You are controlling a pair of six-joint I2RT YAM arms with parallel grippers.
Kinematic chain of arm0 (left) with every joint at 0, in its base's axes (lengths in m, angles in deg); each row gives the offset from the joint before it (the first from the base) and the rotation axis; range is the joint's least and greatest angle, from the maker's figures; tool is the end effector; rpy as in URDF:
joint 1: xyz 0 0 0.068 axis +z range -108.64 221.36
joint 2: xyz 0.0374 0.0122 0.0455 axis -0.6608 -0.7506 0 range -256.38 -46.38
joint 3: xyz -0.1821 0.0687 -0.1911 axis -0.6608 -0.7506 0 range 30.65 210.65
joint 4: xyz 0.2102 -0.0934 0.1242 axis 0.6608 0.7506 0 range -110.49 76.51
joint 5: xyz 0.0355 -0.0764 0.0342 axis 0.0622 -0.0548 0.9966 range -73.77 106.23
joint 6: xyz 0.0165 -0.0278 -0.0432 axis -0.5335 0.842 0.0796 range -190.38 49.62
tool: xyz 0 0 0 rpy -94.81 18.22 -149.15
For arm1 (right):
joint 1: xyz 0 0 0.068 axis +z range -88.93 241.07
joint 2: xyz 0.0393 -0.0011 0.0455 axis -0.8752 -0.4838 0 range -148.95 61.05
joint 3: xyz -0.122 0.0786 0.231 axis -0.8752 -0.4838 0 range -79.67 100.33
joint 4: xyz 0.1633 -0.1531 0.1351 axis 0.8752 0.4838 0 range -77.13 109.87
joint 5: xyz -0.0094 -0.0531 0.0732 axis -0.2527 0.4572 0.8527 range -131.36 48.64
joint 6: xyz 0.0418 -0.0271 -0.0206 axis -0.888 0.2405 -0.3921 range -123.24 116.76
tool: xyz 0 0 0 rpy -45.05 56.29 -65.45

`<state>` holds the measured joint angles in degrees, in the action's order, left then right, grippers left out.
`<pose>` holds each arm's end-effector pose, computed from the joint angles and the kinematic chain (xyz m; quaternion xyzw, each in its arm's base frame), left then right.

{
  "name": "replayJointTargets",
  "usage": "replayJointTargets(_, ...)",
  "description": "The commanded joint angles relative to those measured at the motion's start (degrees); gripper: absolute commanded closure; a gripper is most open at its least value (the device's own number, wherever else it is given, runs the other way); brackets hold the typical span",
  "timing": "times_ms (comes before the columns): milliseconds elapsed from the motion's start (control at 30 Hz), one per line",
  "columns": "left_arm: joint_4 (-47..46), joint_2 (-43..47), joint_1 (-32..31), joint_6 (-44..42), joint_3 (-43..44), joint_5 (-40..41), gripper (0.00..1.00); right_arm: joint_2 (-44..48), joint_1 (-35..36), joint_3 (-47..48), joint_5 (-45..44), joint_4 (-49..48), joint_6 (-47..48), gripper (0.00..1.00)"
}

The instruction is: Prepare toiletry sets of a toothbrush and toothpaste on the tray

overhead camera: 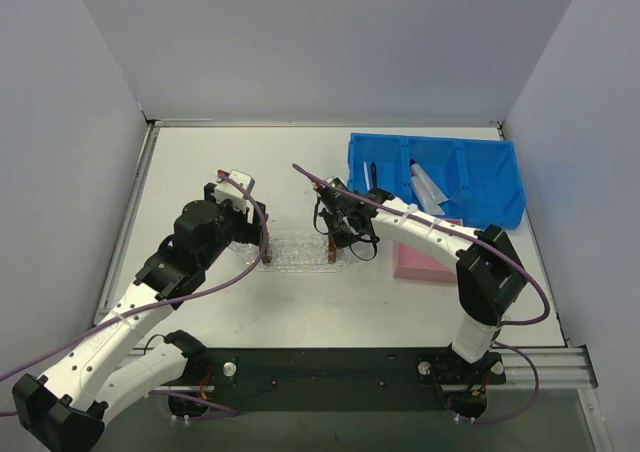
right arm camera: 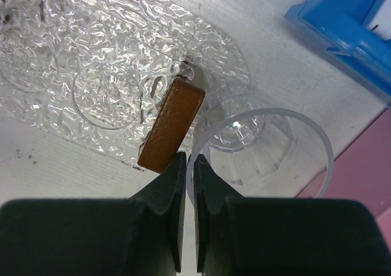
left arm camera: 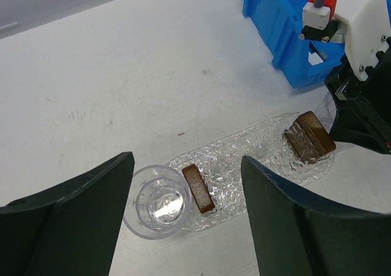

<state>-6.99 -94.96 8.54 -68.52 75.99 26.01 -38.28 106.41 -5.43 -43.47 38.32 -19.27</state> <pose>0.1696 -0.1021 0.3261 0.1643 0.7842 -0.1119 0.5879 0.2678 0.2692 0.2399 -0.2321 0.9121 0.1573 0.2991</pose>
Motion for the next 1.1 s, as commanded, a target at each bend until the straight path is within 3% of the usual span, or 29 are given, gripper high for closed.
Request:
replayJointTargets(0,-0.8,0.0,0.4,-0.2,1.1,-0.6,0.19,-0.4,-0.3,0.4,0.2,0.1,-0.6,1.0)
replayJointTargets(200,-0.8,0.0,0.4,-0.2,1.1,-0.6,0.19,-0.4,-0.3,0.7,0.0,0.6,-0.8,1.0)
replayJointTargets(600,-0.8,-0.1,0.4,-0.2,1.1,-0.7,0.19,1.2,-0.3,1.4,0.1,1.0,-1.1,0.77)
replayJointTargets(1067,-0.8,-0.4,0.4,-0.2,1.2,-1.0,0.19,4.3,-0.8,1.0,-1.1,1.9,-1.2,0.75)
